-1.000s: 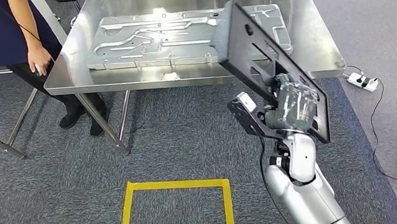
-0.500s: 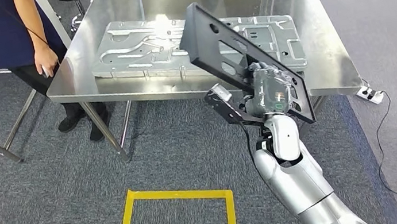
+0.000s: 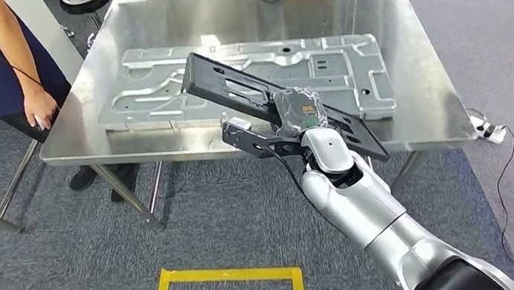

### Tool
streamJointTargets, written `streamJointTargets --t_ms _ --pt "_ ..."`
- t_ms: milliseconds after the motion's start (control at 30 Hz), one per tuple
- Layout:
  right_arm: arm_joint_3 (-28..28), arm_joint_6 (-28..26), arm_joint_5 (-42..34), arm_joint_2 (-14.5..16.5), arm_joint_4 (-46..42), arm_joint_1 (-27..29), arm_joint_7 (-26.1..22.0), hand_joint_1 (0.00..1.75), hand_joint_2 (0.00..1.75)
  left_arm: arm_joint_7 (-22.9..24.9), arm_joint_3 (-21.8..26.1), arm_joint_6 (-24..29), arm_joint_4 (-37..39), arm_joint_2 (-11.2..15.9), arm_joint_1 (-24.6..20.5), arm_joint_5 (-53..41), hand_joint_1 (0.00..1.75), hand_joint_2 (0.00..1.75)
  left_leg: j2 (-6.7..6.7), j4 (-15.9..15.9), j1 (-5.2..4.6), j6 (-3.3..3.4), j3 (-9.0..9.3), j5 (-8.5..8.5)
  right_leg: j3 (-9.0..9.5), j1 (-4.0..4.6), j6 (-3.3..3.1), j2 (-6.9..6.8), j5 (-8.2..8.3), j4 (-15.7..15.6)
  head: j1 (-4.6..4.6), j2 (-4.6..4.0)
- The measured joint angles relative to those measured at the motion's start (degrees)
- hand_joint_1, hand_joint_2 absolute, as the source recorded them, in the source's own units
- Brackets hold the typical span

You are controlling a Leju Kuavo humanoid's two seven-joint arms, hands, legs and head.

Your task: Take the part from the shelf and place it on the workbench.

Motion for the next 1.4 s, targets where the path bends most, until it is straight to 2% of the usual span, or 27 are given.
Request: streamJointTargets --t_ms 67,100,167,233,300,367,400,433,467,567,600,667,733,767,833,900,933,967,1033,1067,1100,1167,1200,1267,1300,1367,1400 --pt "0.7 0.2 -0.7 0.3 0.9 -0.6 0.2 1.75 1.75 0.0 0.0 0.0 0.0 0.0 0.3 0.0 0.0 1.75 0.31 -5.4 -0.01 0.29 0.16 6.47 1.49 0.12 0.54 0.13 -1.49 0.2 -0.01 0.0" --pt "1.1 0.2 -1.0 0.5 1.3 -0.9 0.3 1.75 1.75 0.0 0.0 0.0 0.1 0.0 0.4 0.0 0.0 1.75 0.4 -6.7 -0.11 0.66 0.25 8.35 1.87 0.24 0.92 0.24 -1.99 0.2 0.02 0.0" --pt "1.7 0.3 -1.4 0.9 1.8 -1.9 0.6 1.75 1.75 0.0 0.0 -0.1 0.1 0.0 0.3 0.1 0.0 1.75 0.36 -7.1 -0.26 1.55 0.72 8.42 2.19 0.37 1.57 0.39 -2.41 0.2 0.04 0.0" --pt "2.1 0.3 -1.7 1.3 2.0 -2.9 0.7 1.75 1.75 0.0 0.0 0.0 0.1 0.0 0.1 0.2 0.0 1.75 0.16 -7.4 -0.11 2.29 1.61 8.01 1.48 0.18 2.04 0.24 -2.42 2.2 0.08 0.0" --pt "2.4 0.3 -1.8 1.4 2.2 -3.8 0.8 1.75 1.75 0.0 0.0 0.0 0.1 0.0 0.0 0.3 0.0 1.75 0.04 -7.5 -0.05 2.87 2.82 7.2 -2.04 0.03 2.55 0.05 -3.27 8.1 0.08 0.0" --pt "2.8 0.3 -1.8 1.4 2.5 -4.1 0.8 1.75 1.75 0.0 0.1 0.0 0.1 0.0 -0.1 0.3 0.0 1.75 -0.1 -7.5 -0.14 3.14 4.09 6.09 -7.16 0.02 2.85 -0.02 -5.49 14.6 0.08 0.0" --pt "3.0 0.3 -1.9 1.4 2.7 -4.1 0.8 1.75 1.75 0.0 0.1 0.0 0.1 0.0 -0.1 0.3 0.0 1.75 -0.2 -7.5 -0.24 3.19 4.83 5.5 -9.15 0.06 2.81 -0.02 -6.26 16.1 0.08 0.0" --pt "3.2 0.2 -2.0 1.4 2.9 -4.1 0.8 1.75 1.75 0.0 0.1 0.0 0.1 0.0 0.0 0.3 0.0 1.75 -0.31 -7.5 -0.37 3.22 5.67 4.87 -10.3 0.18 2.58 -0.02 -6.08 15.9 0.08 0.0" --pt "3.4 0.2 -2.2 1.4 3.1 -4.2 0.8 1.75 1.75 0.0 0.1 0.0 0.1 0.0 0.0 0.4 0.0 1.75 -0.42 -7.6 -0.56 3.23 6.59 4.23 -10.53 0.38 2.11 -0.02 -4.58 13.9 0.08 0.0" --pt "4.0 0.0 -2.6 1.4 3.3 -4.6 0.8 1.75 1.75 -0.1 0.1 0.0 0.1 -0.5 0.0 0.4 0.0 1.75 -0.73 -7.9 -0.92 3.08 9.17 2.45 -8.76 1.79 -0.7 0.42 4.48 4.0 -0.03 0.0" --pt "4.2 -0.1 -2.7 1.4 3.4 -4.8 0.9 1.75 1.75 -0.1 0.1 -0.1 0.1 -0.7 -0.1 0.4 0.0 1.75 -0.83 -8.2 -0.85 2.88 9.63 2.1 -8.22 2.21 -1.45 0.6 6.4 2.0 -0.07 0.0" --pt "4.5 -0.2 -2.8 1.4 3.5 -5.4 1.1 1.75 1.75 -0.3 0.1 -0.1 0.1 -0.8 -0.1 0.5 0.0 1.75 -0.94 -8.5 -0.76 2.27 10.2 2.32 -7.35 2.49 -2.12 0.74 7.09 0.3 -0.12 0.0" --pt "4.7 -0.3 -2.8 1.6 3.6 -5.8 1.2 1.75 1.75 -0.7 0.2 -0.1 0.1 -0.6 -0.2 0.5 0.0 1.75 -0.73 -7.0 -0.83 1.81 9.94 2.66 -5.8 2.04 -2.32 0.54 7.15 -1.4 -0.08 0.0" --pt "4.8 -0.3 -2.9 1.6 3.6 -6.0 1.2 1.75 1.75 -0.8 0.2 0.0 0.1 -0.6 -0.2 0.5 0.0 1.75 -0.64 -5.2 -0.8 1.61 8.98 2.28 -5.05 1.69 -2.4 0.47 7.08 -1.9 -0.1 0.0" --pt "5.1 -0.3 -3.0 1.8 3.7 -6.1 1.2 1.75 1.75 -1.1 0.2 0.0 0.1 -0.5 -0.4 0.5 0.0 1.75 -0.45 0.6 -0.48 1.02 5.4 0.02 -4.09 1.19 -2.31 0.39 6.69 -2.6 -0.15 0.0" --pt "5.4 -0.3 -3.0 1.8 3.7 -6.1 1.2 1.75 1.75 -1.2 0.2 0.0 0.1 -0.4 -0.4 0.5 0.0 1.75 -0.31 5.2 0.06 -0.11 1.5 -2.21 -3.64 0.75 -1.81 0.44 6.02 -2.4 -0.16 0.0" --pt "5.6 -0.2 -3.0 1.8 3.8 -6.1 1.2 1.75 1.75 -1.2 0.2 0.0 0.1 -0.3 -0.3 0.5 0.0 1.75 -0.22 5.3 0.35 -0.73 0.42 -1.82 -3.44 0.44 -1.43 0.48 5.6 -2.2 -0.16 0.0" --pt "5.7 -0.1 -3.1 1.8 3.9 -6.1 1.2 1.75 1.75 -1.3 0.2 -0.1 0.1 -0.3 -0.3 0.5 0.0 1.75 -0.13 3.6 0.7 -1.34 0.22 -0.01 -3.25 0.06 -0.96 0.52 5.13 -1.9 -0.16 0.0" --pt "5.9 0.0 -3.4 1.9 4.2 -6.1 1.2 1.75 1.75 -1.4 0.2 -0.2 0.1 -0.3 -0.2 0.6 0.0 1.75 -0.08 -2.9 1.42 -2.53 1.49 5.25 -3.06 -0.64 0.12 0.57 4.0 -0.7 -0.17 0.0" --pt "6.0 0.1 -3.6 2.0 4.3 -6.2 1.2 1.75 1.75 -1.5 0.2 -0.3 0.1 -0.2 -0.2 0.6 0.0 1.75 -0.09 -5.5 1.51 -2.56 2.01 6.38 -3.23 -0.8 0.66 0.61 3.49 0.0 -0.2 0.0" --pt "6.0 0.1 -3.8 2.0 4.5 -6.2 1.3 1.75 1.75 -1.5 0.2 -0.5 0.1 -0.2 -0.3 0.7 0.0 1.75 -0.15 -6.8 1.49 -2.15 2.25 6.95 -3.5 -0.75 1.14 0.65 3.07 0.6 -0.22 0.0" --pt "6.1 0.2 -4.2 2.0 4.9 -6.2 1.3 1.75 1.75 -1.6 0.2 -0.6 0.1 -0.2 -0.2 0.7 0.0 1.75 -0.19 -6.7 1.19 -0.51 2.08 6.53 -3.96 -0.56 1.71 0.7 2.66 1.3 -0.25 0.0" --pt "6.1 0.2 -4.4 1.9 5.2 -6.1 1.3 1.75 1.75 -1.6 0.2 -0.7 0.1 -0.2 -0.1 0.8 0.0 1.75 -0.21 -6.4 1.21 0.1 2.12 6.97 -4.04 -0.57 1.89 0.68 2.45 1.4 -0.25 0.0" --pt "6.1 0.1 -4.6 1.8 5.5 -6.2 1.4 1.75 1.75 -1.6 0.2 -0.7 0.1 -0.2 -0.1 0.8 0.0 1.75 -0.2 -6.5 1.19 0.82 2.24 7.02 -4.72 -0.79 2.18 0.39 1.16 3.2 -0.24 0.0" --pt "6.1 0.1 -4.6 1.8 5.6 -6.2 1.4 1.75 1.75 -1.6 0.2 -0.7 0.1 -0.2 -0.2 0.8 0.0 1.75 -0.18 -6.5 1.16 1.11 2.36 6.98 -5.84 -0.86 2.34 0.21 -0.16 5.6 -0.24 0.0" --pt "6.1 0.1 -4.6 1.8 5.8 -6.2 1.5 1.75 1.75 -1.7 0.2 -0.7 0.1 -0.2 -0.2 0.8 0.0 1.75 -0.14 -6.5 0.9 1.51 2.5 6.77 -9.63 -0.86 2.46 0.0 -3.15 12.9 -0.24 0.0" --pt "6.1 0.1 -4.6 1.7 5.9 -6.2 1.5 1.75 1.75 -1.7 0.3 -0.7 0.1 -0.1 -0.3 0.9 0.0 1.75 -0.13 -6.5 0.71 1.69 2.58 6.65 -11.48 -0.83 2.37 -0.01 -3.88 15.9 -0.24 0.0"
